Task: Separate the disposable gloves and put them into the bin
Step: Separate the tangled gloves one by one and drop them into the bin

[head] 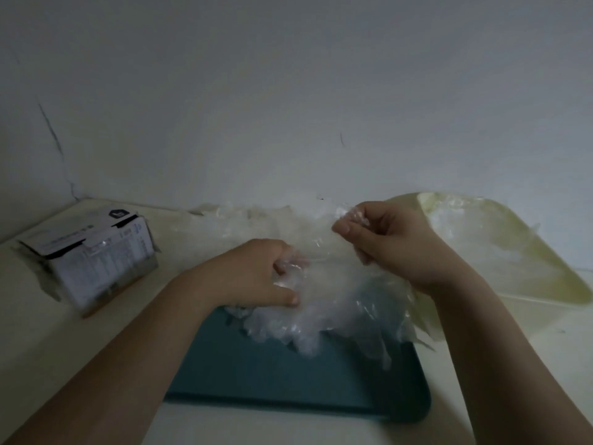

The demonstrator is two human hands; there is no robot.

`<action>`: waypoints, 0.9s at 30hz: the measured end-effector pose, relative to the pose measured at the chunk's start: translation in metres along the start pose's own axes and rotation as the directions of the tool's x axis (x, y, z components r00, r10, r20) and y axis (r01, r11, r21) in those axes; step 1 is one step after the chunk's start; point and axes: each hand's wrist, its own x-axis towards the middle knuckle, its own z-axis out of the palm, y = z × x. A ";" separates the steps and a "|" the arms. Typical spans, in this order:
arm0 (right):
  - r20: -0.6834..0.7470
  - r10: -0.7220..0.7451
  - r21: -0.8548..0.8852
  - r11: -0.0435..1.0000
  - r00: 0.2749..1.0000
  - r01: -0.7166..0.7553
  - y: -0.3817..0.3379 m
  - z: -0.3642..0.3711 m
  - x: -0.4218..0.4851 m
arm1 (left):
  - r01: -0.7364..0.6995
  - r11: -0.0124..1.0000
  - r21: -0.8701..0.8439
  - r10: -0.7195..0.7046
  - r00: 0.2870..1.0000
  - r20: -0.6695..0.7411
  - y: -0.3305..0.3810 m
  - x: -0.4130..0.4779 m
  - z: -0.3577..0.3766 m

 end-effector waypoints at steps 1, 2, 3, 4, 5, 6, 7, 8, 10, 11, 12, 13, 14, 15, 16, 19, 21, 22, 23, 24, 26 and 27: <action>0.043 -0.006 -0.004 1.000 0.999 0.006 -0.001 -0.001 -0.001 | 0.011 1.000 0.015 -0.011 1.000 -0.001 -0.003 0.002 0.005; 0.079 -0.017 -0.023 1.000 0.997 0.019 -0.003 -0.002 -0.002 | 0.007 1.000 0.012 -0.007 1.000 -0.021 -0.004 0.004 0.008; 0.107 -0.028 -0.048 0.998 0.994 0.033 -0.005 -0.003 -0.003 | 0.000 1.000 -0.010 0.000 0.999 -0.052 -0.006 0.006 0.011; 0.135 -0.037 -0.066 0.997 0.990 0.046 -0.006 -0.005 -0.003 | -0.009 0.999 -0.039 0.006 0.997 -0.073 -0.008 0.009 0.012; 0.164 -0.044 -0.069 0.996 0.985 0.056 -0.006 -0.006 -0.004 | -0.025 0.997 -0.076 0.018 0.996 -0.089 -0.009 0.010 0.012; 0.191 -0.047 -0.058 0.997 0.980 0.060 -0.006 -0.007 -0.005 | -0.036 0.995 -0.096 0.026 0.994 -0.108 -0.011 0.011 0.011; 0.209 -0.042 -0.044 0.998 0.977 0.052 -0.006 -0.008 -0.005 | -0.046 0.993 -0.108 0.031 0.990 -0.135 -0.011 0.011 0.010; 0.224 -0.030 -0.034 0.999 0.974 0.039 -0.006 -0.008 -0.005 | -0.045 0.993 -0.113 0.025 0.985 -0.173 -0.010 0.012 0.009; 0.253 -0.019 -0.045 0.999 0.967 0.031 -0.006 -0.007 -0.005 | -0.038 0.989 -0.143 -0.006 0.955 -0.297 -0.006 0.012 0.007; 0.267 -0.021 -0.061 0.997 0.964 0.039 -0.006 -0.006 -0.005 | -0.052 0.984 -0.171 -0.020 0.919 -0.394 -0.003 0.012 0.006; 0.280 -0.027 -0.075 0.996 0.960 0.050 -0.006 -0.007 -0.004 | -0.075 0.975 -0.208 -0.042 0.862 -0.505 0.001 0.012 0.004; 0.290 -0.027 -0.079 0.996 0.957 0.052 -0.007 -0.007 -0.005 | -0.105 0.957 -0.271 -0.082 0.797 -0.599 0.005 0.011 0.001; 0.298 -0.028 -0.081 0.995 0.954 0.055 -0.007 -0.008 -0.004 | -0.157 0.917 -0.368 -0.140 0.736 -0.662 0.008 0.011 -0.004; 0.299 -0.033 -0.081 0.995 0.954 0.060 -0.008 -0.008 -0.004 | -0.214 0.843 -0.493 -0.218 0.702 -0.678 0.011 0.010 -0.010; 0.295 -0.042 -0.082 0.994 0.955 0.069 -0.008 -0.009 -0.005 | -0.260 0.739 -0.621 -0.301 0.697 -0.650 0.015 0.009 -0.014; 0.252 -0.111 -0.056 0.990 0.961 0.129 -0.009 -0.008 -0.005 | -0.303 0.546 -0.781 -0.358 0.758 -0.545 0.024 0.004 -0.024; 0.138 -0.183 0.029 0.983 0.973 0.181 -0.011 -0.006 -0.005 | -0.298 0.488 -0.820 -0.338 0.802 -0.492 0.032 -0.001 -0.026; 0.045 -0.214 0.082 0.974 0.976 0.210 -0.013 -0.005 -0.005 | -0.276 0.437 -0.856 -0.332 0.835 -0.439 0.034 -0.003 -0.026; -0.053 -0.240 0.110 0.963 0.969 0.245 -0.017 -0.005 -0.006 | -0.234 0.387 -0.892 -0.319 0.874 -0.368 0.035 -0.005 -0.025; -0.138 -0.262 0.091 0.957 0.955 0.276 -0.020 -0.005 -0.007 | -0.178 0.348 -0.920 -0.298 0.910 -0.289 0.034 -0.006 -0.024; -0.195 -0.289 -0.020 0.957 0.937 0.290 -0.026 -0.008 -0.008 | -0.087 0.286 -0.954 -0.237 0.958 -0.158 0.033 -0.009 -0.023; -0.170 -0.267 -0.044 0.964 0.949 0.263 -0.028 -0.008 -0.009 | -0.060 0.249 -0.967 -0.205 0.972 -0.113 0.034 -0.011 -0.022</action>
